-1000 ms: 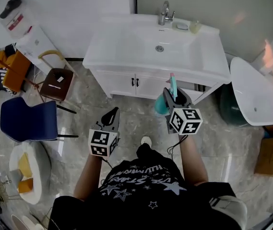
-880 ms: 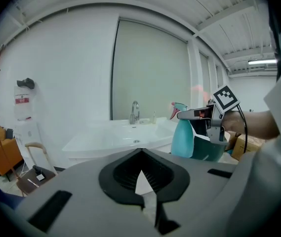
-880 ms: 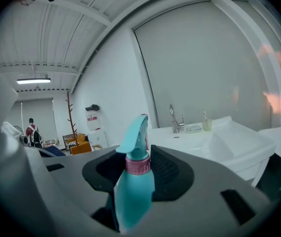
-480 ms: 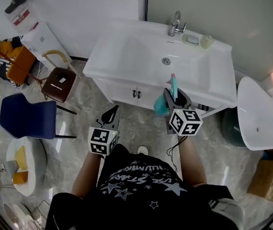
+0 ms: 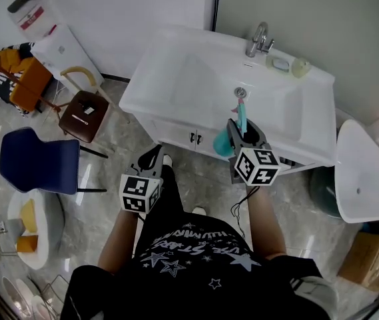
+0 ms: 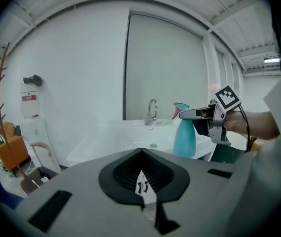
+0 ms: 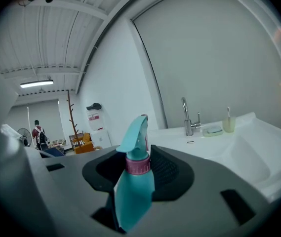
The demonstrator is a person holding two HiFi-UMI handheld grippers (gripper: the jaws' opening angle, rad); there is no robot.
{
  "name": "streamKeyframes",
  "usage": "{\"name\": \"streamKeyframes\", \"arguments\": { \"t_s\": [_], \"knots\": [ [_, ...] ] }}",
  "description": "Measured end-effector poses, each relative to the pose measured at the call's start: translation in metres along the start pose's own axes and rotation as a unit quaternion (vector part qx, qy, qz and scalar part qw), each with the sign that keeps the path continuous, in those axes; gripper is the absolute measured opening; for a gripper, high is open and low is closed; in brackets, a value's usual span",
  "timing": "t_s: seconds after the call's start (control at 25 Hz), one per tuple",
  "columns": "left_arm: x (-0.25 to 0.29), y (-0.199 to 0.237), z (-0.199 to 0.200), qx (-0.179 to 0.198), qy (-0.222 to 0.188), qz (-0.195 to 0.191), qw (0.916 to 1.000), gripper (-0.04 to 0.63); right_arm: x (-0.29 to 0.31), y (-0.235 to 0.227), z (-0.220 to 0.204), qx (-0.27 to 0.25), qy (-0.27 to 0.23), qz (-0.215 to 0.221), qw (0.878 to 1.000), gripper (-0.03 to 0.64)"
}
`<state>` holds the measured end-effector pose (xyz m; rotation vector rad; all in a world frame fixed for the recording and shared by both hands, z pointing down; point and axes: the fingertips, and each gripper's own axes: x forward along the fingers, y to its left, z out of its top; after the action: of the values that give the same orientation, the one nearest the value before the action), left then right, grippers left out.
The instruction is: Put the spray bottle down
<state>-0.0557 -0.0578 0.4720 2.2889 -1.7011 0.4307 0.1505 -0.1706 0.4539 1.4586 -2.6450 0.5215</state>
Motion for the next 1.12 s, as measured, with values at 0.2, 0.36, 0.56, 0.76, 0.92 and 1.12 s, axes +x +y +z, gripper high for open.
{"name": "streamKeyframes", "arguments": {
  "t_s": [0.2,0.36,0.56,0.76,0.92,1.12],
  "knots": [
    [0.044,0.051,0.020,-0.002,-0.006,-0.003,1.0000,0.015,0.059,0.005,0.012,-0.007,0.004,-0.001,1.000,0.161],
    [0.082,0.102,0.035,-0.006,-0.005,-0.001,1.0000,0.015,0.122,0.013,0.025,-0.009,0.006,-0.002,1.000,0.161],
    [0.132,0.165,0.050,-0.007,0.005,-0.008,0.9999,0.015,0.208,0.025,0.039,-0.004,0.009,-0.009,1.000,0.161],
    [0.178,0.216,0.070,-0.003,0.014,-0.022,0.9997,0.015,0.287,0.033,0.052,0.001,0.015,-0.013,1.000,0.161],
    [0.210,0.255,0.084,-0.002,0.016,-0.030,0.9994,0.015,0.344,0.040,0.062,0.003,0.018,-0.018,1.000,0.161],
    [0.245,0.296,0.092,-0.006,0.023,-0.039,0.9990,0.015,0.409,0.051,0.070,-0.001,0.018,-0.022,1.000,0.161]
  ]
}}
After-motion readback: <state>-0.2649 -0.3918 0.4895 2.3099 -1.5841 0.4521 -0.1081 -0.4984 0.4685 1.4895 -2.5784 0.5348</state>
